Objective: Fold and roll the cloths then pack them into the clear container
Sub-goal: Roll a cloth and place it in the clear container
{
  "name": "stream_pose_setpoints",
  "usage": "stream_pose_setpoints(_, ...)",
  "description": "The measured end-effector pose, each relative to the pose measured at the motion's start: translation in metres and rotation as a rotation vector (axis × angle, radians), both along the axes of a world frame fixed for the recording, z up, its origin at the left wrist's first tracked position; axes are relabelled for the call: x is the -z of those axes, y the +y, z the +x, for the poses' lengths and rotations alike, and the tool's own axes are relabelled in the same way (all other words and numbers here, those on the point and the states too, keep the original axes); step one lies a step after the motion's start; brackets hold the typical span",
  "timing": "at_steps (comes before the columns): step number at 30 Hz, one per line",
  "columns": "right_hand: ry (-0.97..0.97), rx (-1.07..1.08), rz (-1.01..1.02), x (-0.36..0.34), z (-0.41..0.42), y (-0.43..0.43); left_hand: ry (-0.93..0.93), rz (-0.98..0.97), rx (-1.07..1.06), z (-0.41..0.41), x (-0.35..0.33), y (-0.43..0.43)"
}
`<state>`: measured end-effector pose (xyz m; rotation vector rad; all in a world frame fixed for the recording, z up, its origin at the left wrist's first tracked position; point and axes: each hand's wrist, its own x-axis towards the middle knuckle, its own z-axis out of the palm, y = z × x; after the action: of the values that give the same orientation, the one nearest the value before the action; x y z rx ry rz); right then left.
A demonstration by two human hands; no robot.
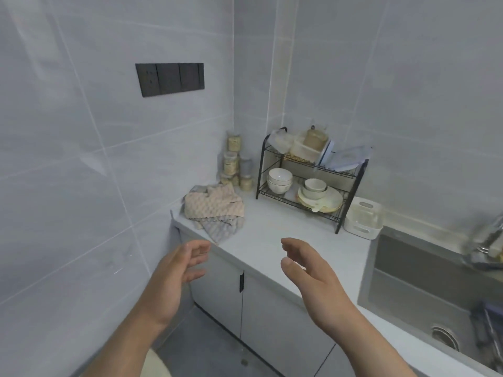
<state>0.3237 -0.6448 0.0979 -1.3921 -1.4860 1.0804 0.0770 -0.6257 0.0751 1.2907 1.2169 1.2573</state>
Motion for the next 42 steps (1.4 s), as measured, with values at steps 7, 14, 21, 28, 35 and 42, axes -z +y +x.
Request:
stream_pose_setpoints(7, 0.017, -0.029, -0.030, 0.018, 0.026, 0.116, 0.080, -0.051, -0.038, 0.015, 0.003, 0.108)
stream_pose_setpoints(14, 0.026, -0.031, -0.091, 0.044, 0.021, 0.217, 0.064, -0.116, -0.122, 0.024, 0.010, 0.189)
stream_pose_setpoints(21, -0.040, -0.175, -0.189, 0.056, 0.002, 0.286, 0.129, -0.196, -0.148, 0.004, 0.013, 0.257)
stream_pose_setpoints(28, -0.092, -0.121, -0.292, 0.072, -0.028, 0.375, 0.217, -0.272, -0.029, -0.024, 0.026, 0.382)
stream_pose_setpoints(35, -0.079, 0.050, -0.472, 0.110, -0.070, 0.456, 0.433, -0.313, 0.201, -0.045, 0.069, 0.524)
stream_pose_setpoints(42, -0.071, 0.315, -0.647, 0.156, -0.101, 0.507, 0.742, -0.186, 0.422, -0.036, 0.144, 0.615)
